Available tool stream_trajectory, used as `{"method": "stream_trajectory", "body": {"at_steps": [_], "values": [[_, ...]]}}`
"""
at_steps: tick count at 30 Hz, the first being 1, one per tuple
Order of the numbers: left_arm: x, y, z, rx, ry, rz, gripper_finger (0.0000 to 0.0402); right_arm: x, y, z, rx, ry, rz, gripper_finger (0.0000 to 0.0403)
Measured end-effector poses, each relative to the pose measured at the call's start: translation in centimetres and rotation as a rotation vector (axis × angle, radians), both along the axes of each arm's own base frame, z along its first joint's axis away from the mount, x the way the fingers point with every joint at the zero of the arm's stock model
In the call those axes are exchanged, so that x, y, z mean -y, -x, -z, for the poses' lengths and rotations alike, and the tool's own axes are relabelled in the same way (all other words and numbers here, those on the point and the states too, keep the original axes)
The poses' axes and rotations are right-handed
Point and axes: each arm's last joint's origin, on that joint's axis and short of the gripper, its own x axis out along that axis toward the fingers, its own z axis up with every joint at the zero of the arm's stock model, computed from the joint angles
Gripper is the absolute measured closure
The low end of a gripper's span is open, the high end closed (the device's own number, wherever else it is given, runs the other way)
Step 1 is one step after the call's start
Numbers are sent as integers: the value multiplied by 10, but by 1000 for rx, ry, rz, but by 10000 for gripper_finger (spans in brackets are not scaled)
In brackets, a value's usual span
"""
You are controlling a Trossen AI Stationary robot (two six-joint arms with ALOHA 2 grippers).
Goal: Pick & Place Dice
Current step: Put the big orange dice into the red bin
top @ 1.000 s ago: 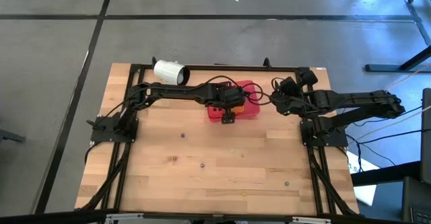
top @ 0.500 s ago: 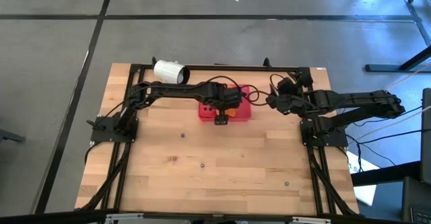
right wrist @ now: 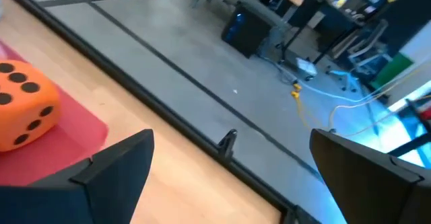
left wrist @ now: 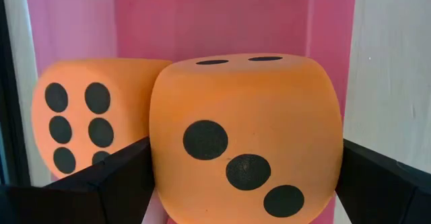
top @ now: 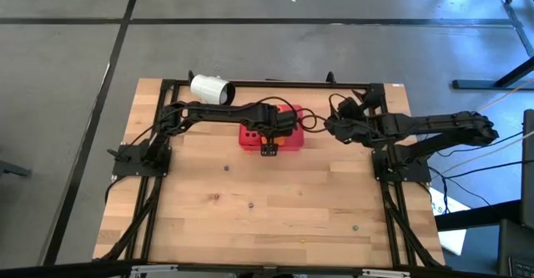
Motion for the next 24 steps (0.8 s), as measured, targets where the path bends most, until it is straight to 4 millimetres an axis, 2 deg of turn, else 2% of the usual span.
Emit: {"method": "stream_trajectory", "body": {"at_steps": [10, 15, 19, 24], "values": [[0, 1, 3, -5, 1, -6, 25, 11, -12, 12, -69, -29, 33, 7], [0, 1, 3, -7, -1, -9, 25, 22, -20, 21, -44, -121, 56, 13], [0, 1, 3, -7, -2, -10, 25, 29, -26, 24, -79, -155, 28, 50], [0, 1, 3, -9, -2, -10, 25, 32, -31, 27, -97, -201, -24, 139]]}}
